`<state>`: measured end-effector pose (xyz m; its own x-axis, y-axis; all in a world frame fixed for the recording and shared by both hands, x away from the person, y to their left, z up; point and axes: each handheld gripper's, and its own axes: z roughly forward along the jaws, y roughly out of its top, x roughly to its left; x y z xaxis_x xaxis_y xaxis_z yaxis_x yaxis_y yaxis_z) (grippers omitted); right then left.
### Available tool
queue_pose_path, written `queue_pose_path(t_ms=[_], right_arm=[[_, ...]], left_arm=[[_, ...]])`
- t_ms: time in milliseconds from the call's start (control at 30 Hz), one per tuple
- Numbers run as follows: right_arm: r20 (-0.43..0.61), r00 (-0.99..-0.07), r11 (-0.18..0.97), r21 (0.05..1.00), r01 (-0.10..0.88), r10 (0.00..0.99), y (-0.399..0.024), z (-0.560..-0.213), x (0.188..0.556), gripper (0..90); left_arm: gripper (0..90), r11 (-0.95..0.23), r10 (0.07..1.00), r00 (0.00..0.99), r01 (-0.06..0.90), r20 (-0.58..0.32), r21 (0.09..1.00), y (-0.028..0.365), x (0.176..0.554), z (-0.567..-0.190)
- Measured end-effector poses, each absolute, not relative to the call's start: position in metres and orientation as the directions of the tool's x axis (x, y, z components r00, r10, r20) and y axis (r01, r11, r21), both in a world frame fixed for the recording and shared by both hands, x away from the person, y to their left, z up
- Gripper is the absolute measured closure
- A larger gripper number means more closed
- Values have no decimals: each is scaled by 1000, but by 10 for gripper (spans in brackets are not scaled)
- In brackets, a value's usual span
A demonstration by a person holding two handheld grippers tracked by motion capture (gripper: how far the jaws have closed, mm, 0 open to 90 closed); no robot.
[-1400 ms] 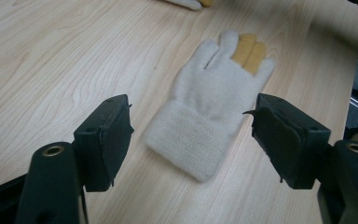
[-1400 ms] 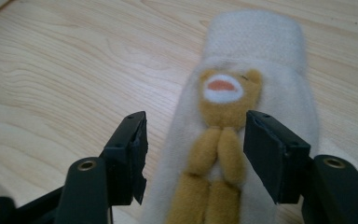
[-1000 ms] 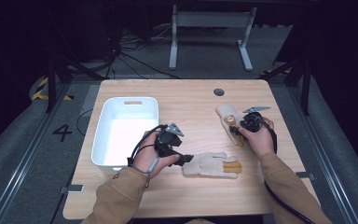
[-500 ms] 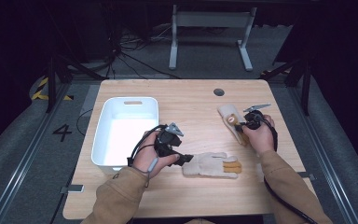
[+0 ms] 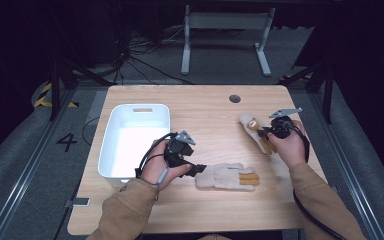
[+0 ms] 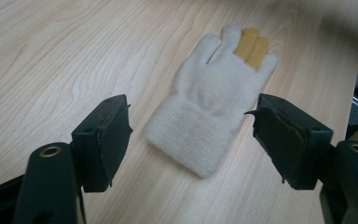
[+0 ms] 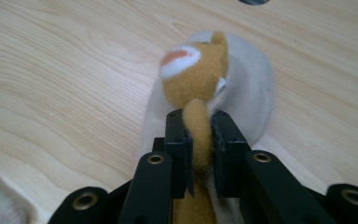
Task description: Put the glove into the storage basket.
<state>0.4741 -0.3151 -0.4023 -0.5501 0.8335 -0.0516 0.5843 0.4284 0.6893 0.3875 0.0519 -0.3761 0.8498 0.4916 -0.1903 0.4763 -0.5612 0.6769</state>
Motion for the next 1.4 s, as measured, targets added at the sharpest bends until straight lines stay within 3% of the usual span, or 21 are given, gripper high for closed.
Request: queue_pose_path(t_ms=[433,767,867,1133,1400], right_arm=[[-50,-690,498,730,468,722,-315,-374,426,788],[-18,-766,505,762,405,642,-306,-378,396,787],[-19,-788,515,766,384,615,-301,-378,390,787],[-12,-864,560,767,315,503,-284,-376,374,785],[19,-900,578,760,295,434,-281,-384,372,785]], left_arm=[[287,-561,499,846,480,-188,674,55,386,-376],[304,-556,497,846,483,-195,676,56,385,-377],[363,-543,490,838,509,-240,668,56,384,-377],[323,-541,472,855,474,-216,695,51,381,-378],[370,-567,447,870,456,-209,686,49,381,-376]])
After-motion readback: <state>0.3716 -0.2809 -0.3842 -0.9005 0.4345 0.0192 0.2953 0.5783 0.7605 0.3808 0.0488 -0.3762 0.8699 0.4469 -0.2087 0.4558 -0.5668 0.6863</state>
